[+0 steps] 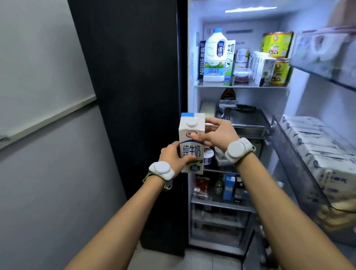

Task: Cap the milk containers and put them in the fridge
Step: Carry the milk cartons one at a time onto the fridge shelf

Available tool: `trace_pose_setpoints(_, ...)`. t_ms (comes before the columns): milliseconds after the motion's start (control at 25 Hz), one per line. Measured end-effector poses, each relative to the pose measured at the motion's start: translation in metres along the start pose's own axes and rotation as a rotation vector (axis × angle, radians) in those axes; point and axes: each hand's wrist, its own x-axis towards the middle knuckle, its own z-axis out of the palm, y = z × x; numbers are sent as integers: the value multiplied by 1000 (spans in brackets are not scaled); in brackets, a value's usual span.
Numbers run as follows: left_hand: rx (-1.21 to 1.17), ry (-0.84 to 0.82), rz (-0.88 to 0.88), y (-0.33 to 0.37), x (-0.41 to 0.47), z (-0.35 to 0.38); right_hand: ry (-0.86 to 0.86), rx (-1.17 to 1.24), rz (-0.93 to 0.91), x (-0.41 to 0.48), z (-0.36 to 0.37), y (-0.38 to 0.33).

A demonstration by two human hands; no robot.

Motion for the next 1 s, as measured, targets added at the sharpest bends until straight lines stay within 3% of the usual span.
trace_pose_setpoints(240,-1,-18,58,25,71,6,132,62,-29,60,-26,-13)
trace_pose_setpoints(1000,-5,161,139,99,299,54,245,67,-199,276,-99,-84)
